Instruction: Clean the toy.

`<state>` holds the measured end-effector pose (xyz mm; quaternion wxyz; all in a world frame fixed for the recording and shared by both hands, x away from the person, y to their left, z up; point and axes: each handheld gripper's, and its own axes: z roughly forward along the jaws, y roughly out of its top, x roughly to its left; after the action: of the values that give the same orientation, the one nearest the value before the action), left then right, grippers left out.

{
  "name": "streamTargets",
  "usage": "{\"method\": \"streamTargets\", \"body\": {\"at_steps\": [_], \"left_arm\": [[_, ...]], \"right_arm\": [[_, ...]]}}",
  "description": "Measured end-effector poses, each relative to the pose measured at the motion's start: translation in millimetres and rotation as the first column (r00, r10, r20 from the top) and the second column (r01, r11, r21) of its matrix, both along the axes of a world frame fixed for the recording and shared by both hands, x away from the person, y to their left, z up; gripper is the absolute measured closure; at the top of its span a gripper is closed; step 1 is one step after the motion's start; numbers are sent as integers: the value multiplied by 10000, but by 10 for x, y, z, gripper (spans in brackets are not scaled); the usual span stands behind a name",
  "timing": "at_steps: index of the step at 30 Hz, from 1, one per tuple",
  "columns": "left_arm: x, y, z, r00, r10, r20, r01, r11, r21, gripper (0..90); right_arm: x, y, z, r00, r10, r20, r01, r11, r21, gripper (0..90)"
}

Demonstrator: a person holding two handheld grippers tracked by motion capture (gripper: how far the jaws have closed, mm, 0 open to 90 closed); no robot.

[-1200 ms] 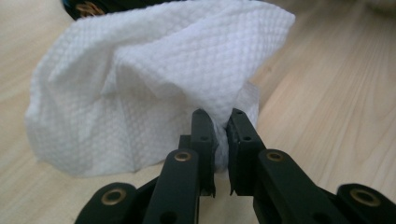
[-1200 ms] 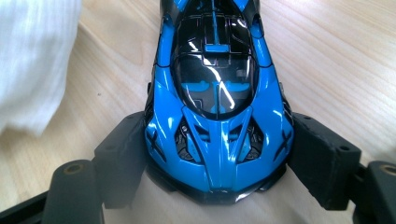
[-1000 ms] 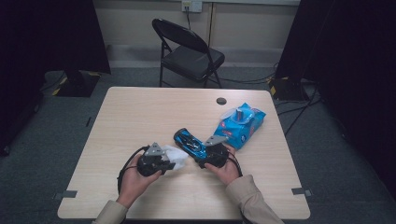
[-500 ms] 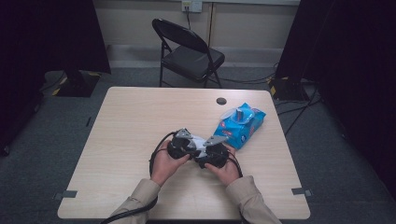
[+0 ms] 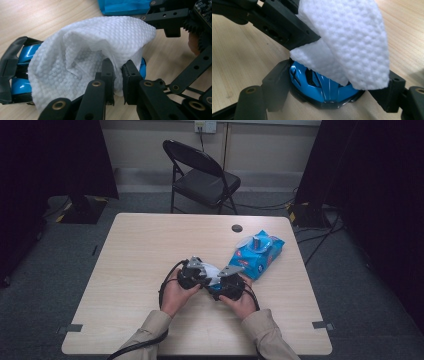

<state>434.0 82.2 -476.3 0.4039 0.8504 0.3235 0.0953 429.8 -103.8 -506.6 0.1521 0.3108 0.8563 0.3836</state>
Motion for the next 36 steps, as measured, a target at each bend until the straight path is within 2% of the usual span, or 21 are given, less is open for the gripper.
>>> {"method": "streamTargets", "body": {"at_steps": [1,3,4,5,8,9,13,16,17,18,19,20,21,22,23,24,25,29,31,36], "left_arm": [[-14,-12,10,9998,-37,211,34,9999,147,770],[-22,-16,19,9996,-64,289,60,9999,161,736],[-37,-23,29,9985,23,539,-28,10000,86,664],[-49,-16,50,9972,61,747,-75,9998,185,563],[-49,10,69,9956,162,927,-182,9996,201,496],[-35,38,66,9928,510,1084,-525,9985,118,458],[17,76,22,9921,891,888,-905,9958,118,376],[45,55,-24,9920,925,862,-931,9957,23,337],[49,29,-18,9908,548,1240,-582,9980,240,371],[49,29,-18,9908,548,1240,-582,9980,240,433],[41,18,5,9908,335,1313,-375,9989,280,433],[37,6,28,9937,88,1117,-121,9995,291,593],[26,-19,38,9950,-79,992,49,9995,297,706],[5,-47,47,9958,-254,879,218,9989,416,738],[-7,-67,49,9955,-434,842,404,9985,371,809],[-25,-96,50,9947,-676,772,650,9973,356,809],[-66,-153,24,9925,-1113,498,1099,9935,297,829],[-89,-186,-25,9926,-1103,508,1095,9938,179,835],[-77,-176,-25,9935,-1076,370,1074,9942,70,840],[-19,-89,6,9956,-802,482,793,9966,207,851]], "right_arm": [[0,0,0,10000,-4,-16,4,10000,0,247],[0,0,0,10000,-3,-22,3,10000,1,247],[2,-1,0,10000,1,-27,-1,10000,-1,247],[2,-2,0,10000,2,-32,-2,10000,0,247],[2,-1,0,10000,-1,-32,1,10000,2,247],[1,-1,0,10000,0,-29,0,10000,-1,247],[2,-1,0,10000,-1,-32,1,10000,1,247],[4,-2,0,10000,-1,-36,1,10000,4,247],[4,-2,0,10000,-2,-36,2,10000,3,246],[4,-2,0,10000,-2,-36,2,10000,3,246],[4,-2,0,10000,-3,-37,3,10000,5,247],[5,-2,0,10000,-6,-46,6,10000,10,246],[5,-2,0,10000,-5,-49,5,10000,13,246],[5,-2,0,10000,-5,-45,5,10000,10,247],[5,-2,0,10000,1,-46,-1,10000,5,246],[5,-2,0,10000,1,-46,-1,10000,5,246],[4,-2,0,10000,1,-22,-1,10000,0,246],[2,-1,0,10000,-13,-33,13,10000,9,247],[3,-1,0,10000,-4,-16,4,10000,-11,247],[1,-1,1,10000,-12,-51,12,10000,1,247]]}}
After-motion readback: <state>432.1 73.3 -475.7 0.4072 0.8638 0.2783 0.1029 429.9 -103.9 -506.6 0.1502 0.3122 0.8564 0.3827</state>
